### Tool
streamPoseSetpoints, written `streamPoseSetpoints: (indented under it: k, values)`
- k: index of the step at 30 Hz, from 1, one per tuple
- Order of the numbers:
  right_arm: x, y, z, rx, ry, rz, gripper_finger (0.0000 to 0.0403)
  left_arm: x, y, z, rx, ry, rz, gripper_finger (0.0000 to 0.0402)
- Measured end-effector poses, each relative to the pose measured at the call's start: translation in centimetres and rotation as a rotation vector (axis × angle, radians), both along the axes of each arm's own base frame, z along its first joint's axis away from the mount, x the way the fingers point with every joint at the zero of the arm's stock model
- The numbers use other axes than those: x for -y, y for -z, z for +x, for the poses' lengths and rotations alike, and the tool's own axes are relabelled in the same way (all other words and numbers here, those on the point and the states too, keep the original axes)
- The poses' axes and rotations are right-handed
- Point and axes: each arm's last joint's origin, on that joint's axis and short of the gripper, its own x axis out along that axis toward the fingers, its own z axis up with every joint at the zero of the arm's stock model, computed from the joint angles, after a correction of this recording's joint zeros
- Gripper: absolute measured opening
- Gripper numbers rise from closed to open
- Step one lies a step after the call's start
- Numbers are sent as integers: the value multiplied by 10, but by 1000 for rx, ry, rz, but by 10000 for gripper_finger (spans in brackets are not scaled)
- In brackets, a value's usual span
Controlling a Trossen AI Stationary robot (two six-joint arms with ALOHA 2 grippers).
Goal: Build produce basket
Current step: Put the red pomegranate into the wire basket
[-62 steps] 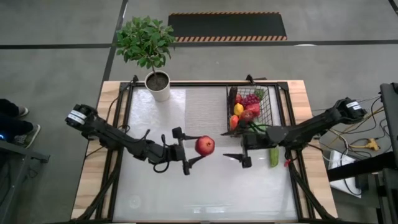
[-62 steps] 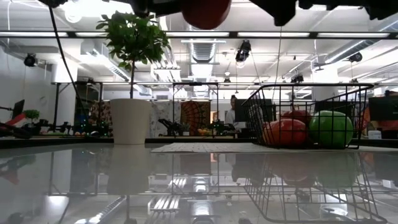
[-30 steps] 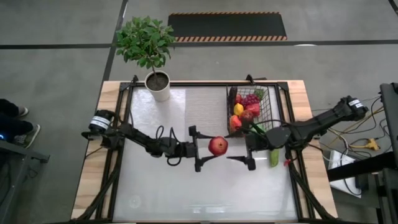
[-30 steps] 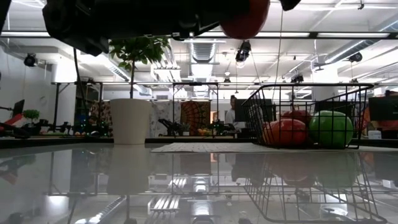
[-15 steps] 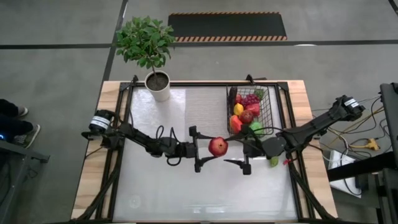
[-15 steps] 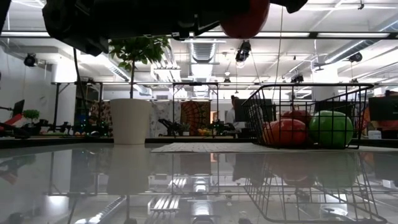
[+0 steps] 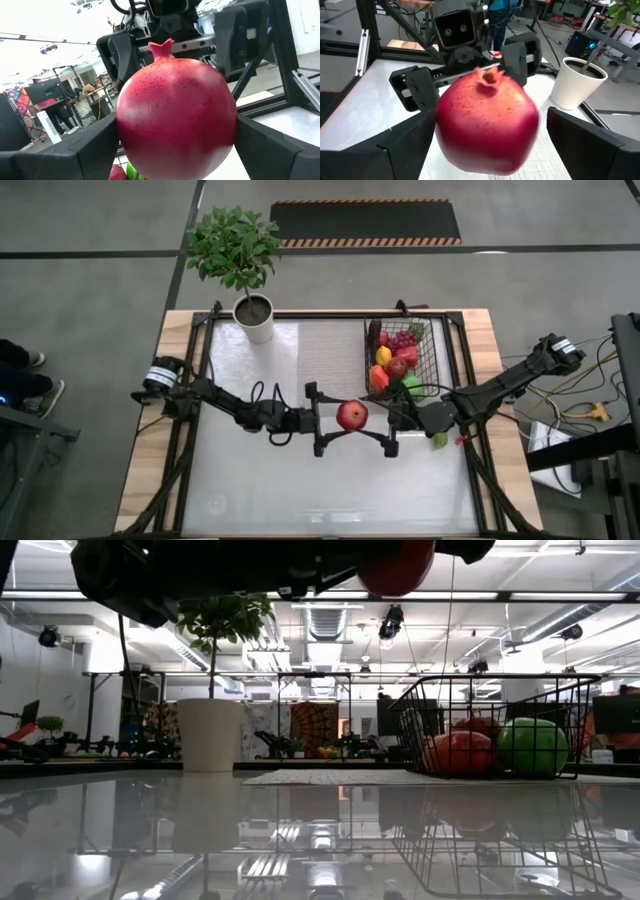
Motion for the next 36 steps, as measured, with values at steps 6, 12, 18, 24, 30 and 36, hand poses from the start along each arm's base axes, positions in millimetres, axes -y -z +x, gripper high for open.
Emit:
streamPoseSetpoints:
  k: [6,12,18,24,30,36]
  values:
    - [-2,2,4,14,-9,5,363,-1,-4,2,17,-2,-4,325]
    - [-2,2,5,16,-10,13,329,0,-4,2,15,-2,-4,334]
    - [-2,2,5,17,-10,18,295,-1,-4,2,15,-3,-5,352]
    - [-2,2,5,18,-9,31,300,-1,-4,2,14,-2,-6,360]
    - [-1,2,5,13,-8,30,301,-1,-3,2,4,-4,0,361]
    - [-1,2,5,16,-12,41,301,-1,0,1,-5,-4,11,392]
